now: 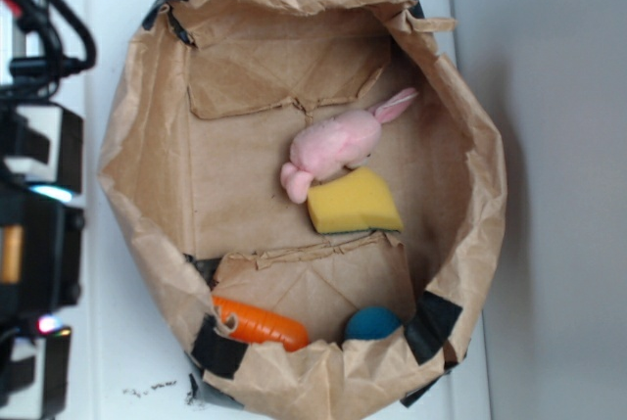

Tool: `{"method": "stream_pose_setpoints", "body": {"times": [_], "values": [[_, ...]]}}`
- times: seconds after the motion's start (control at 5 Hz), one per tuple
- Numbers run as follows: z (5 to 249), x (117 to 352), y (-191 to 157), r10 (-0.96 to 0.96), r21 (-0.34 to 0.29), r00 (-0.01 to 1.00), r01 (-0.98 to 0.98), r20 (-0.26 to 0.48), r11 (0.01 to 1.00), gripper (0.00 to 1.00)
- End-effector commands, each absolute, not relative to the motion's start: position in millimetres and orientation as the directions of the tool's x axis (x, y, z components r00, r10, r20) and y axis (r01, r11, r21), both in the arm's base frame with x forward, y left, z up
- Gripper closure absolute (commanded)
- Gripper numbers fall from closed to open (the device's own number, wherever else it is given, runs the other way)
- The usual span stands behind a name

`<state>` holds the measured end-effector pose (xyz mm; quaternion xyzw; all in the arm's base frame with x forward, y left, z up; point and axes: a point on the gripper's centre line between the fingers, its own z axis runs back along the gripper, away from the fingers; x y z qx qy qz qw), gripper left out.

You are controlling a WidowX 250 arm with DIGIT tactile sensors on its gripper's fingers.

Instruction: Grab the blue ball.

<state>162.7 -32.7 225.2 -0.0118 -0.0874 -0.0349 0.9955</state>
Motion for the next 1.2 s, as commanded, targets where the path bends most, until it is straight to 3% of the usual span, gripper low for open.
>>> {"method": "stream_pose_setpoints", "body": {"times": [0.0, 0.2, 0.4, 1.0], "values": [[187, 200, -36, -0.043, -0.055, 0.951, 0.063, 0.306, 0.997, 0.0], [151, 240, -34, -0.035, -0.055, 0.936, 0.058, 0.351, 0.997, 0.0], [134, 256, -19, -0.008, -0.035, 0.927, 0.023, 0.375, 0.999, 0.0], [134, 256, -19, -0.008, -0.035, 0.927, 0.023, 0.375, 0.999, 0.0]]}}
